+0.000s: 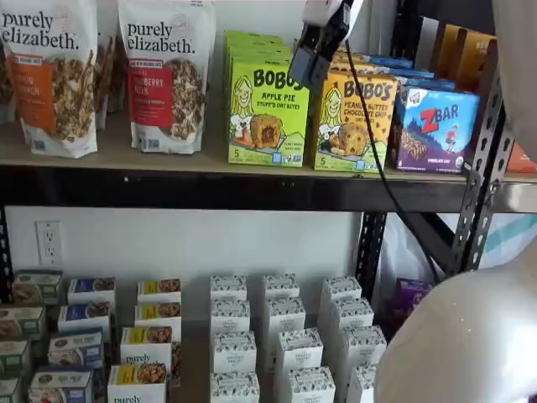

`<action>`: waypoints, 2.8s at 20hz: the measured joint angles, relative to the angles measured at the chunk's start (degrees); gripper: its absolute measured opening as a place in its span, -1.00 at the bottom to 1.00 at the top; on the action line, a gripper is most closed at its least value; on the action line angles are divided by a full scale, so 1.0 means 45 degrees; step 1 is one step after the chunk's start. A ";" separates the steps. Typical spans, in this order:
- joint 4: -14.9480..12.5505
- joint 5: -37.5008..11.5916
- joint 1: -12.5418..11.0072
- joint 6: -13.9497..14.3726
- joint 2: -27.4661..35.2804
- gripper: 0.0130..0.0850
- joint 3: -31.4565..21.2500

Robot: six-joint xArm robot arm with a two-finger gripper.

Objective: Pick the green box on the top shelf, the fourth from the left

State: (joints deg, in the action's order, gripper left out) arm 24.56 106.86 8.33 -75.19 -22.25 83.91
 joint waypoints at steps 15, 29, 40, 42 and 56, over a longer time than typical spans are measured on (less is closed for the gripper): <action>-0.0223 -0.2291 -0.0191 -0.0395 -0.1395 1.00 -0.1797; -0.0098 -0.4788 -0.0146 -0.0461 -0.1681 1.00 -0.2516; -0.0205 -0.5800 -0.0292 -0.0694 -0.0940 1.00 -0.2062; -0.0248 -0.5949 -0.0336 -0.0770 -0.0750 1.00 -0.1951; -0.0459 -0.6340 -0.0512 -0.1126 0.0564 1.00 -0.1035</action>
State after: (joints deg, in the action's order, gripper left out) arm 22.50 78.32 6.02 -80.26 -19.71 79.25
